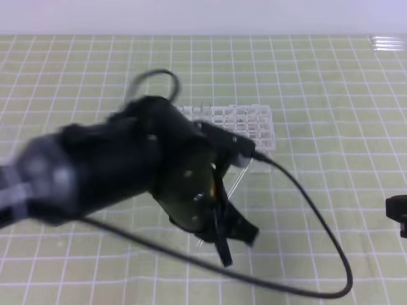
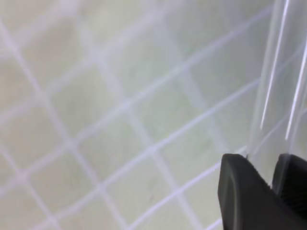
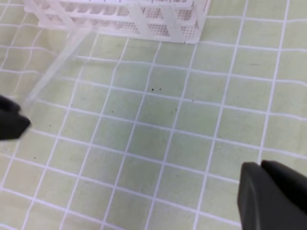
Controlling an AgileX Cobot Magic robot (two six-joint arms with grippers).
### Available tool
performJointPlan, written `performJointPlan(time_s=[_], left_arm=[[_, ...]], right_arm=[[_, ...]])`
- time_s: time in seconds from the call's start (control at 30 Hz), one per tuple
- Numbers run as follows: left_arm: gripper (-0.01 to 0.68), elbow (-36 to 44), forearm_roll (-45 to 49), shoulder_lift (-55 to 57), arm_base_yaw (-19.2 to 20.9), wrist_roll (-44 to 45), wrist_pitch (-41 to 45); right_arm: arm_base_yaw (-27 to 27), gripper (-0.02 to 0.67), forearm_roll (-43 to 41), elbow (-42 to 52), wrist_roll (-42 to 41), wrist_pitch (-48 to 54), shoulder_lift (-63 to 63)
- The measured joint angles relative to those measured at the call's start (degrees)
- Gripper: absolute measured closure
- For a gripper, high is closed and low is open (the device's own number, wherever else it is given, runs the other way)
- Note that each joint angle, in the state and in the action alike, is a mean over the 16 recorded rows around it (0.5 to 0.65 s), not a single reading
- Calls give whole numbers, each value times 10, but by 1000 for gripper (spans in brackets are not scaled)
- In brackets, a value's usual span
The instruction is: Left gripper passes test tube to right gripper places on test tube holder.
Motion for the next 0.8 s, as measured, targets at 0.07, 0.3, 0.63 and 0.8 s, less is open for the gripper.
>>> performJointPlan(time_s=[0.07,0.3,0.63,0.8], left_arm=[[625,21,1,-40,-2,9,-31],[644,144,6,-193,-4,26,-181],[662,374,21,-388,12,-2,-428],[656,452,29,-453,46,-18,-510]], right_arm=[[0,665,7,-4,-3,2,0],[1,665,48,-34,-25,16,6],[64,665,105,-101,-56,19,53],[130,665,106,-130,-55,-14,90]])
